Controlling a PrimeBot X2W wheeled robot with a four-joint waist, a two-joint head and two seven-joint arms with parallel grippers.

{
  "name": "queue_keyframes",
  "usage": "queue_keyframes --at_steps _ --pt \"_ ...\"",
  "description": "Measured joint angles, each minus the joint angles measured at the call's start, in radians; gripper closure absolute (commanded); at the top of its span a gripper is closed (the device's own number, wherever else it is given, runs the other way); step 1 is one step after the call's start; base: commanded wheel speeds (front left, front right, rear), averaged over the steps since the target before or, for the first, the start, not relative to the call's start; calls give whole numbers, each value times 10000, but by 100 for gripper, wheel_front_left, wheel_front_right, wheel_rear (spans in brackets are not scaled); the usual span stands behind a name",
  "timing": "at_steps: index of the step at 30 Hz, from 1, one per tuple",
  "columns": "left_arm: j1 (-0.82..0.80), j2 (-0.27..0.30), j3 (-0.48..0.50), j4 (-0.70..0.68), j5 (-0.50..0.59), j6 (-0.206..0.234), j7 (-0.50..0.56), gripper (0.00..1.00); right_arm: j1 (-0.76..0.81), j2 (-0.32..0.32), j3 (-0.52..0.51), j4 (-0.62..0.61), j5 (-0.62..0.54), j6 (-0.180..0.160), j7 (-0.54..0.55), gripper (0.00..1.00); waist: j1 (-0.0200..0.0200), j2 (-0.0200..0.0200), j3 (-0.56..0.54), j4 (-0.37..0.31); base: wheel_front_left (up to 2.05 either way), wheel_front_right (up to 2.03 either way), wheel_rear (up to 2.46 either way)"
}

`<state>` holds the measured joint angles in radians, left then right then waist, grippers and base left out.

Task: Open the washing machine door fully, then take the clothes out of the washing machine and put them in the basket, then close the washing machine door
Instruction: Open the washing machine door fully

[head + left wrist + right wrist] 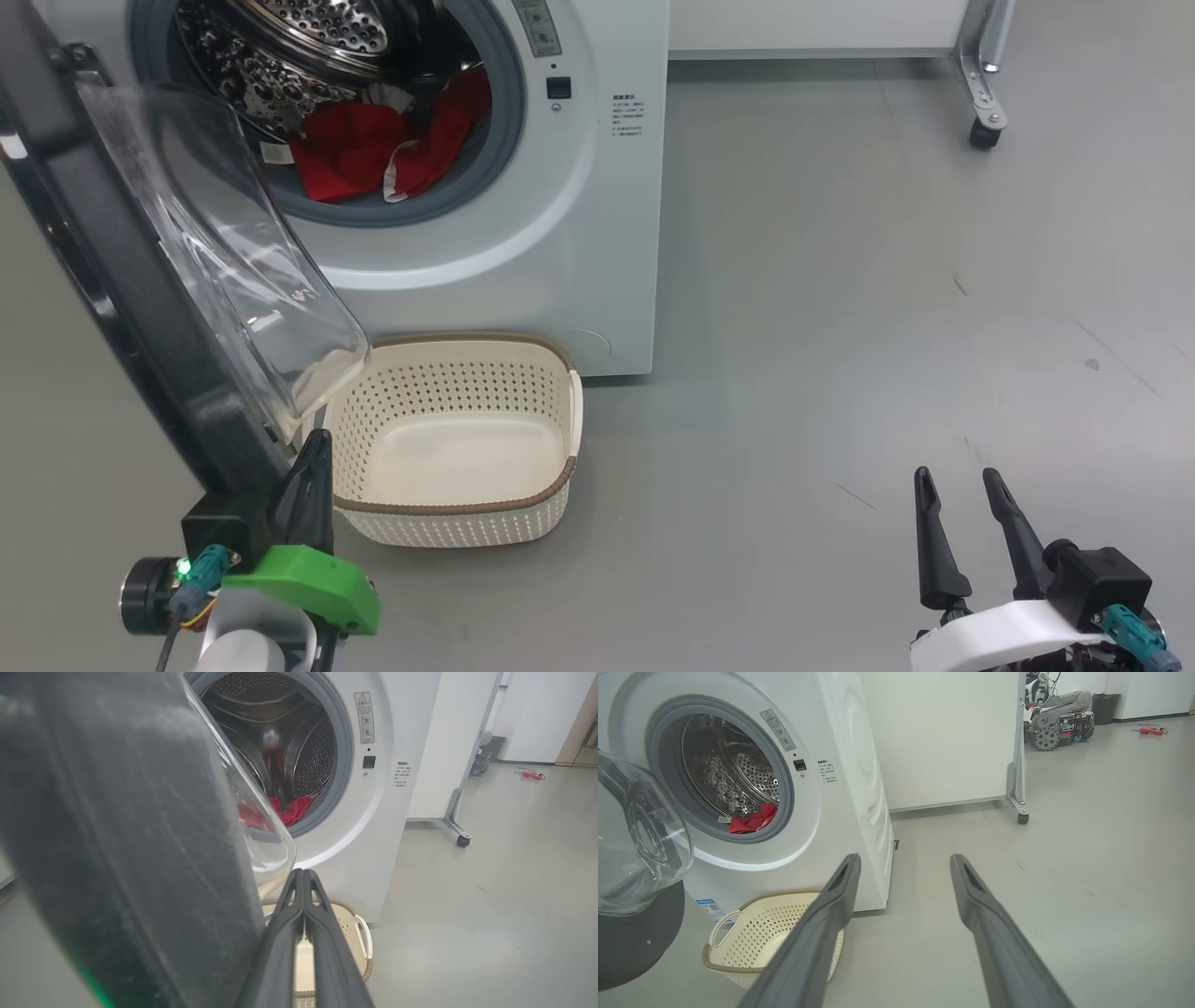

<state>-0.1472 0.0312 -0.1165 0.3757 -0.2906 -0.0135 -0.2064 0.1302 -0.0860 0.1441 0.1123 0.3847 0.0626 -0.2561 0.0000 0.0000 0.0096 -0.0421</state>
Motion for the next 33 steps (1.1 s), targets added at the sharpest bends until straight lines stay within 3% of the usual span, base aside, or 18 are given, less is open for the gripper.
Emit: queue_keyframes --at_steps 15,33 --pt "-28 -2 355 226 -155 75 -151 100 8 132 44 17 -125 157 0 0 0 0 44 1119 0 0 0" --pt "-351 401 2111 -280 -1099 612 -339 100 -267 207 244 -188 -385 290 0 0 0 0 1274 1683 0 0 0"
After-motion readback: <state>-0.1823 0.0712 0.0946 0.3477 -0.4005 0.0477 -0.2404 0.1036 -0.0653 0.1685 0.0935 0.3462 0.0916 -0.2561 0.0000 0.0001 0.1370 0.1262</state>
